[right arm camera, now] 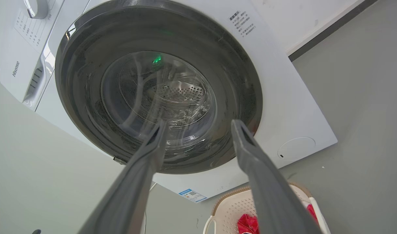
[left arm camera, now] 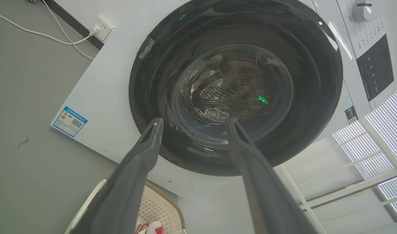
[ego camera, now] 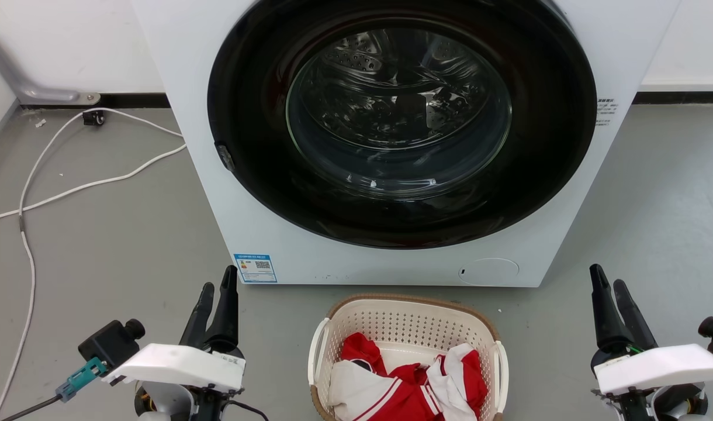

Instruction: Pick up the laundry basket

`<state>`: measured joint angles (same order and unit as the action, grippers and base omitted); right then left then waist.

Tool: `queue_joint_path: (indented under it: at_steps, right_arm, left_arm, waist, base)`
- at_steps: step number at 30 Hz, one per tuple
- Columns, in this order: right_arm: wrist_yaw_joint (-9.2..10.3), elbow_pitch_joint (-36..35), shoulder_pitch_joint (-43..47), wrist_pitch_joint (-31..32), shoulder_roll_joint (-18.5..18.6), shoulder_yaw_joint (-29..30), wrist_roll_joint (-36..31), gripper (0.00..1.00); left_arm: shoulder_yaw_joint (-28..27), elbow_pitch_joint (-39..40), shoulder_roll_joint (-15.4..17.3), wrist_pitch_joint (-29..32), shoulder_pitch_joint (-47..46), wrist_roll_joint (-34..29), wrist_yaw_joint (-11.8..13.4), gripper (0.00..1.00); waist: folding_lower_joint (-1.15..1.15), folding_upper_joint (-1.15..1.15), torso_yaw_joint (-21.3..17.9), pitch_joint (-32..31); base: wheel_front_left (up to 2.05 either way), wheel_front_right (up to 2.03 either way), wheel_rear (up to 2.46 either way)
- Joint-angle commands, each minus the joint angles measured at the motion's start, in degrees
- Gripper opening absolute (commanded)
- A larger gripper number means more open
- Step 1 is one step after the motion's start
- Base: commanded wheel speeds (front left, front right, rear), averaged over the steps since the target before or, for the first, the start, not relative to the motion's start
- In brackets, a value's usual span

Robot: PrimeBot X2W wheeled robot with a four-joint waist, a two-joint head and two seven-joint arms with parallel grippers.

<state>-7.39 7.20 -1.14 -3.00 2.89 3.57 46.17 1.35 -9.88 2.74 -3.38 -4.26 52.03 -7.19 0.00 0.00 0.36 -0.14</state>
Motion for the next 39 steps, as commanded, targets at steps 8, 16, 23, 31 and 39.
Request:
queue_joint_path:
  at_steps: [8, 16, 23, 31, 39]
  right_arm:
    - [-0.08, -2.9, 0.4, -0.6, 0.1, -0.6, -10.0, 1.00]
    - [-0.09, -4.3, 1.4, -0.4, 0.1, -0.9, -16.4, 1.00]
    - [-0.09, -5.3, 2.0, -0.3, 0.0, -1.0, -20.5, 1.00]
    - [-0.10, -6.3, 2.9, -0.3, 0.0, -1.3, -24.8, 1.00]
    - [-0.12, -7.3, 3.6, -0.5, 0.0, -1.4, -29.0, 1.00]
  left_arm:
    - [1.5, 0.3, 0.3, -2.1, -0.3, -9.1, 0.2, 1.00]
    - [2.6, 0.1, 0.3, -3.5, -0.2, -15.1, 0.6, 1.00]
    - [3.3, -0.2, 0.3, -4.5, -0.1, -19.3, 0.9, 1.00]
    - [4.3, -0.4, 0.3, -5.6, -0.1, -24.4, 1.2, 1.00]
    - [5.2, -0.6, 0.3, -6.8, -0.1, -28.8, 1.3, 1.00]
  waist:
    - [0.00, 0.00, 0.2, -0.1]
    - [0.00, 0.00, 0.4, -0.2]
    - [0.00, 0.00, 0.5, -0.2]
    - [0.00, 0.00, 0.6, -0.3]
    - [0.00, 0.00, 0.6, -0.3]
  base:
    - [0.00, 0.00, 0.00]
    - [0.00, 0.00, 0.00]
    - [0.00, 0.00, 0.00]
    - [0.00, 0.00, 0.00]
    - [0.00, 0.00, 0.00]
